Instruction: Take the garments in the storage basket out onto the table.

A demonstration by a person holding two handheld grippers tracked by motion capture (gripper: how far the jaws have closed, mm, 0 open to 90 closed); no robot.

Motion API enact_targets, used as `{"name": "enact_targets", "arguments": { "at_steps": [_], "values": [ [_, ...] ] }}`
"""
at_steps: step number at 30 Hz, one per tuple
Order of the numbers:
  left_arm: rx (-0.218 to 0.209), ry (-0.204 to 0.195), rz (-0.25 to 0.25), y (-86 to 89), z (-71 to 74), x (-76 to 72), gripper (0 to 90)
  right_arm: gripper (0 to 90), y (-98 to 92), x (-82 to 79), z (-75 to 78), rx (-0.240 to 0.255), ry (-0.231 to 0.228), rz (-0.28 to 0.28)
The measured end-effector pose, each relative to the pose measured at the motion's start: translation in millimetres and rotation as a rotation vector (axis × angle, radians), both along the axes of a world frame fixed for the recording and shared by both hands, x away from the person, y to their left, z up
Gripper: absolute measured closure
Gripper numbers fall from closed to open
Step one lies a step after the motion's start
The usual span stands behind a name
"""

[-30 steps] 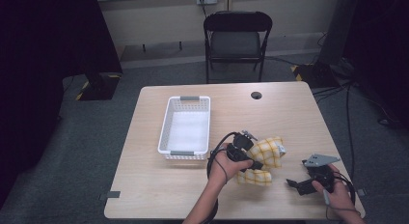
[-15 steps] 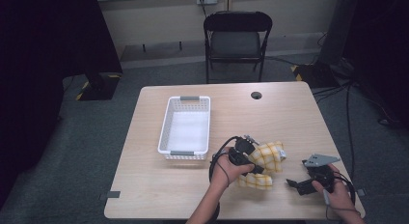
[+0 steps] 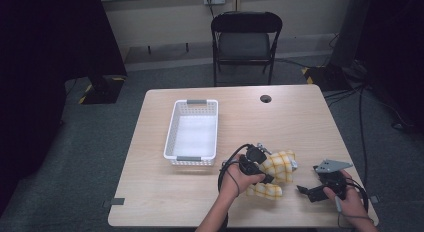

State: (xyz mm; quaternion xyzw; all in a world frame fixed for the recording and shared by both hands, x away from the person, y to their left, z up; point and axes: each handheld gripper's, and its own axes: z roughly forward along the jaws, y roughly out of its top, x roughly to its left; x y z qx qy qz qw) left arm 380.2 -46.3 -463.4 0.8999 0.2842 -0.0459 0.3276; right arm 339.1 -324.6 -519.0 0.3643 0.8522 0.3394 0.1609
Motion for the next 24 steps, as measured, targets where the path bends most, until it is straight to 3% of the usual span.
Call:
{"name": "enact_targets", "arguments": {
  "at_steps": [16,21,24],
  "values": [
    [0.057,-0.070,-0.033,-6.3,-3.8,-6.4,38.9,0.0,0.0,0.0,0.0,0.000,0.000,0.000],
    [0.086,-0.089,-0.029,-8.9,-4.4,-8.6,32.0,0.0,0.0,0.0,0.0,0.000,0.000,0.000],
    [0.108,-0.112,-0.025,-10.8,-4.3,-9.7,22.0,0.0,0.0,0.0,0.0,0.000,0.000,0.000]
  ]
}}
